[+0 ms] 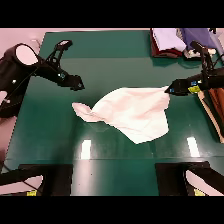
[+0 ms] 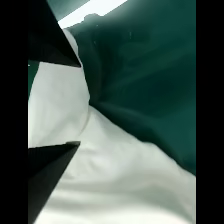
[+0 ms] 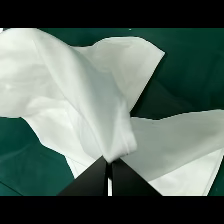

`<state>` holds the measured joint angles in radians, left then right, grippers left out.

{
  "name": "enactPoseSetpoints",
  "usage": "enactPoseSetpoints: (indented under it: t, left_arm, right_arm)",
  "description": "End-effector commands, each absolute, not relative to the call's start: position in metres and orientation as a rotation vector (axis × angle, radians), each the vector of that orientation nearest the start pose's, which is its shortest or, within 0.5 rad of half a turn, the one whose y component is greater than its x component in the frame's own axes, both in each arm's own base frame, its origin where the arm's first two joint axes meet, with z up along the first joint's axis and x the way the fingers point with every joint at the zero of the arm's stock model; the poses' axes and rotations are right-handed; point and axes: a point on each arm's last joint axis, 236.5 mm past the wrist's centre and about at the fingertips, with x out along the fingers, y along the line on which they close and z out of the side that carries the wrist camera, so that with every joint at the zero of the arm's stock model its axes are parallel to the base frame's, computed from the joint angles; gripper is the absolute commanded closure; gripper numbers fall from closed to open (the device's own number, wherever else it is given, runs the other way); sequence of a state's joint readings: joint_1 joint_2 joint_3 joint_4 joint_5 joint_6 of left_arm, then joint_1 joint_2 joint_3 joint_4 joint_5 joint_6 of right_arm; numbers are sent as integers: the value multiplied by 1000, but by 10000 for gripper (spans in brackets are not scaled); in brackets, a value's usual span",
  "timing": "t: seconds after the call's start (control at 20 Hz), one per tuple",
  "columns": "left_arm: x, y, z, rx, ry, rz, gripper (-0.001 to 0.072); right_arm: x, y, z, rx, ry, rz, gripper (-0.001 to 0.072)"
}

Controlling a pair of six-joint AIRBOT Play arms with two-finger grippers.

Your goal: Fold the shirts.

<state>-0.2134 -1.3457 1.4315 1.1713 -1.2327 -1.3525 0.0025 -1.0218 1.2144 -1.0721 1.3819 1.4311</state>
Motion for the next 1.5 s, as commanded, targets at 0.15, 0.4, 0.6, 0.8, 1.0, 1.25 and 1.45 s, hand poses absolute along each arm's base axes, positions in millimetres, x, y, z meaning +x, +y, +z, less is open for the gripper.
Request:
enactPoseSetpoints:
  t: [0.15, 0.4, 0.6, 0.8, 1.0, 1.25, 1.45]
  left_arm:
    - [395, -121, -12, -178, 1451, -464, 158]
    - [365, -115, -56, -247, 1573, -439, 158]
    - [367, -136, -52, -354, 1546, -486, 159]
    - [348, -146, -45, -348, 1598, -589, 159]
    - [332, -153, -41, -338, 1647, -642, 383]
    - [356, -154, -16, -322, 1528, -641, 684]
    - [409, -136, 131, -238, 1058, -596, 684]
  right_arm:
    - [323, 113, 131, 256, 1128, 460, 698]
    - [323, 115, 131, 253, 1127, 463, 699]
    - [323, 130, 133, 229, 1111, 498, 698]
    - [324, 138, 135, 218, 1098, 515, 698]
    - [324, 138, 135, 219, 1098, 516, 699]
    - [330, 135, 151, 213, 1057, 512, 699]
    - [344, 135, 244, 152, 830, 530, 698]
